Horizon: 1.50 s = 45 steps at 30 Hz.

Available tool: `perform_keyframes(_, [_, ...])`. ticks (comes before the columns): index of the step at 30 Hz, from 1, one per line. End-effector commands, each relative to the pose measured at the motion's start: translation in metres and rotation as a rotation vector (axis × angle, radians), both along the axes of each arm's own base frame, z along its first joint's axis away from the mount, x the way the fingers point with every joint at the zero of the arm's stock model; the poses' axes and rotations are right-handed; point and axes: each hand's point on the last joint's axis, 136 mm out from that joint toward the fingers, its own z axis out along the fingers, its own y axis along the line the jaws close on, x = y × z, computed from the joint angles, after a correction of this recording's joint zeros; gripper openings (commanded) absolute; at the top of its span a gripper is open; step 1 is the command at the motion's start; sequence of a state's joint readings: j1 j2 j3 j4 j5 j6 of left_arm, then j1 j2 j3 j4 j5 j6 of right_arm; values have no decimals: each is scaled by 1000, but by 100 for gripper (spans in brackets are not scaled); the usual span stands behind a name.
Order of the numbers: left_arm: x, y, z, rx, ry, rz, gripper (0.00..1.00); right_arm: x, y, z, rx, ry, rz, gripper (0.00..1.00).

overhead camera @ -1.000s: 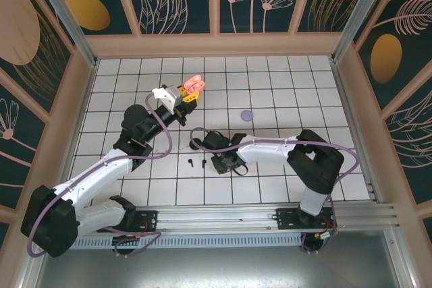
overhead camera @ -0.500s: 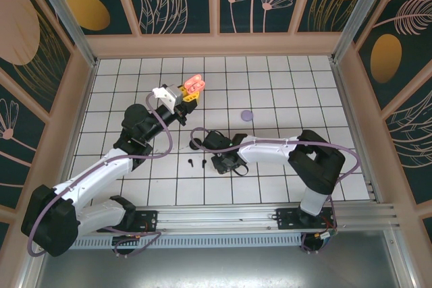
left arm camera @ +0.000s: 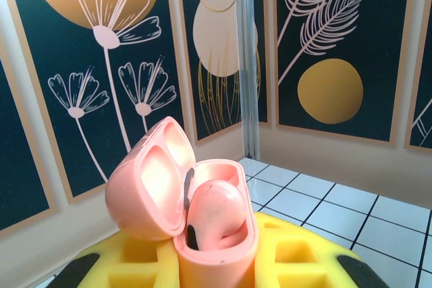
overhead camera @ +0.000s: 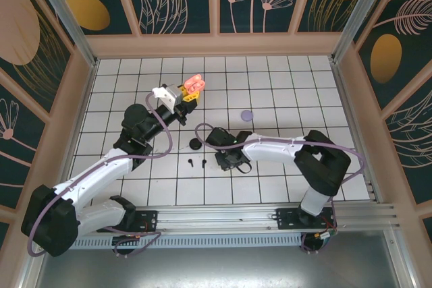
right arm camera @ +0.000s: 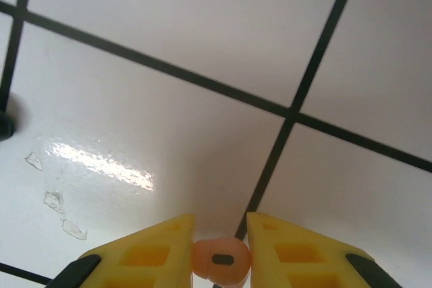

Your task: Insert the wireless bluetooth earbuds into the charging case

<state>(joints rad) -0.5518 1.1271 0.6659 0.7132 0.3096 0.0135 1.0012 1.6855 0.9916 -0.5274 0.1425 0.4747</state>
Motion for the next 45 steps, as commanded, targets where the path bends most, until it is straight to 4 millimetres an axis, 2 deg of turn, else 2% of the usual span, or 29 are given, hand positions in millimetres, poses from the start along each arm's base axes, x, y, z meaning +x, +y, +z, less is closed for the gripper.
perform_keyframes(1, [-2, -4, 17, -30, -29, -21, 0, 10, -8, 22, 22, -59, -42, 23])
perform_keyframes(5, [-2, -4, 19, -33, -33, -24, 0, 23, -6, 49, 86, -122, -77, 22])
perform_keyframes(9, [-2, -5, 21, -32, -35, -26, 0, 41, -1, 95, 180, -215, -105, 22])
perform_keyframes(14, [-1, -6, 22, -26, -40, -28, 0, 68, 4, 182, 354, -379, -120, 22])
perform_keyframes(22, [1, -10, 23, -14, -48, -41, 0, 95, -2, 341, 613, -696, -89, 23])
perform_keyframes(24, [1, -11, 24, -12, -50, -47, 0, 97, -3, 370, 652, -758, -69, 23])
perform_keyframes(27, [0, -13, 24, -9, -50, -58, 0, 100, -1, 400, 689, -826, -41, 24])
perform_keyframes(29, [0, -14, 24, -8, -48, -65, 0, 102, 4, 413, 710, -854, -17, 24])
perform_keyframes(32, [-1, -17, 24, -7, -44, -84, 0, 105, 15, 421, 737, -877, 24, 24])
perform_keyframes(39, [-6, -25, 26, 6, -38, -143, 0, 113, 37, 416, 748, -888, 99, 24])
perform_keyframes(45, [-8, -30, 26, 27, -31, -177, 0, 112, 46, 411, 754, -892, 148, 24])
